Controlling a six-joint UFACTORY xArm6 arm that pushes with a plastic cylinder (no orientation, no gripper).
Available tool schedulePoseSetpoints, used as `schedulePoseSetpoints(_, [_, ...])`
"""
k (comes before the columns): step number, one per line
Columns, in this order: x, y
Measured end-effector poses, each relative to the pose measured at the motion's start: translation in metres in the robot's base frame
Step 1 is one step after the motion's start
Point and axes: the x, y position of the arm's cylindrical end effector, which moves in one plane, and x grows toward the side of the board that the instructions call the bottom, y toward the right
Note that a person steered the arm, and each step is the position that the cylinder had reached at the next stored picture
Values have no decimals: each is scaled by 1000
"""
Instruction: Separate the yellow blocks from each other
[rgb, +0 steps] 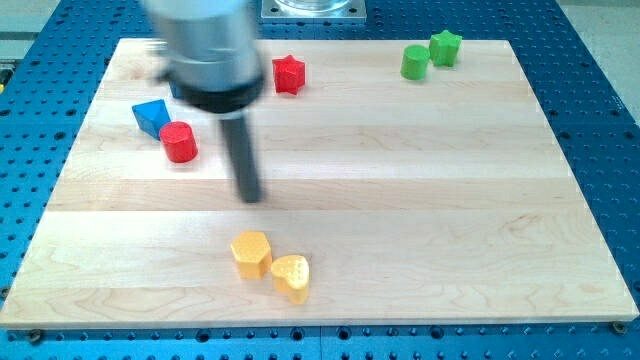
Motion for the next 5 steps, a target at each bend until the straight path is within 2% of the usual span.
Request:
schedulePoseSetpoints(1, [80, 41])
schedulePoseSetpoints(2, [135, 25])
schedulePoseSetpoints(3, [139, -54])
schedulePoseSetpoints(4, [40, -68])
schedulePoseSetpoints(5, [-29, -67])
